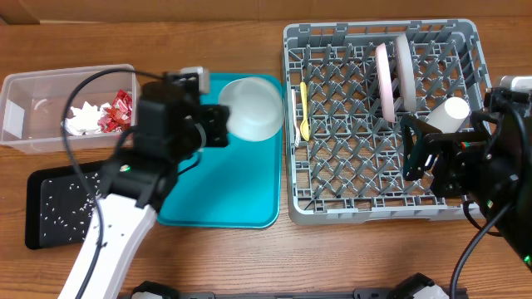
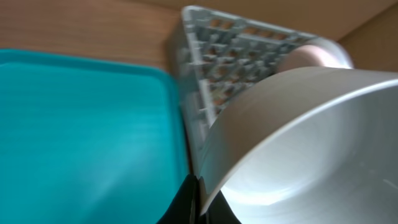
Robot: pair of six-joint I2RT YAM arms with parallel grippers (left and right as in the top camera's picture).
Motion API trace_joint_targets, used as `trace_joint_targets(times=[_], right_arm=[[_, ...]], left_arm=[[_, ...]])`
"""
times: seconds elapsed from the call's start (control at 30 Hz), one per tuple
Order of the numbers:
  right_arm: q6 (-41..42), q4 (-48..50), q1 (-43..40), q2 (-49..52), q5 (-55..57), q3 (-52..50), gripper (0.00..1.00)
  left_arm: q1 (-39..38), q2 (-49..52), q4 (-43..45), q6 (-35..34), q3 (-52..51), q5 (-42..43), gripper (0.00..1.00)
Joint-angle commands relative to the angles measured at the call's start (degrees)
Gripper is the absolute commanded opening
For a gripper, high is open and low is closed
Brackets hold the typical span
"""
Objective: Sort waste into correct bins and load items into the dishwasher rack
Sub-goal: 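Lower the bowl onto the teal tray and open the left gripper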
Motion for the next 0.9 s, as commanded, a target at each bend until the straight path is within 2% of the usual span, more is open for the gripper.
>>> trace_joint_targets(times=[0.0, 0.13, 0.2, 0.23, 0.4, 0.47, 0.73, 0.87], right_arm=[[0.0, 0.2, 0.2, -0.2, 0.4, 0.1, 1.00], [0.0, 0.2, 0.2, -0.2, 0.4, 0.1, 1.00], [0.0, 0.2, 0.2, -0.2, 0.4, 0.1, 1.00], [0.0, 0.2, 0.2, -0.2, 0.4, 0.1, 1.00], [0.0, 0.2, 0.2, -0.2, 0.4, 0.1, 1.00], [0.0, 0.2, 0.2, -0.2, 0.4, 0.1, 1.00], [0.0, 0.2, 0.2, -0.2, 0.4, 0.1, 1.00], [0.0, 0.2, 0.2, -0.2, 0.4, 0.1, 1.00]], left_arm=[[-2.8, 7.6, 7.9, -11.2, 0.9, 4.9, 0.04], [-4.1, 17.9, 27.3, -20.9, 0.9, 21.9, 0.04], [-5.7, 21.4, 34.2, -25.0, 0.9, 24.2, 0.04], [-6.4, 22.3, 34.9, -24.7, 1.0, 23.9, 0.04], [-8.7, 22.5, 23.5, -16.5, 2.2, 12.5, 0.04], [-10.5, 22.5, 15.7, -10.4, 4.6, 3.7, 0.04], [-14.5, 22.5, 0.2, -4.7, 12.9, -16.0, 0.04], [-15.1, 22.5, -5.8, -5.6, 15.8, -18.9, 0.04]])
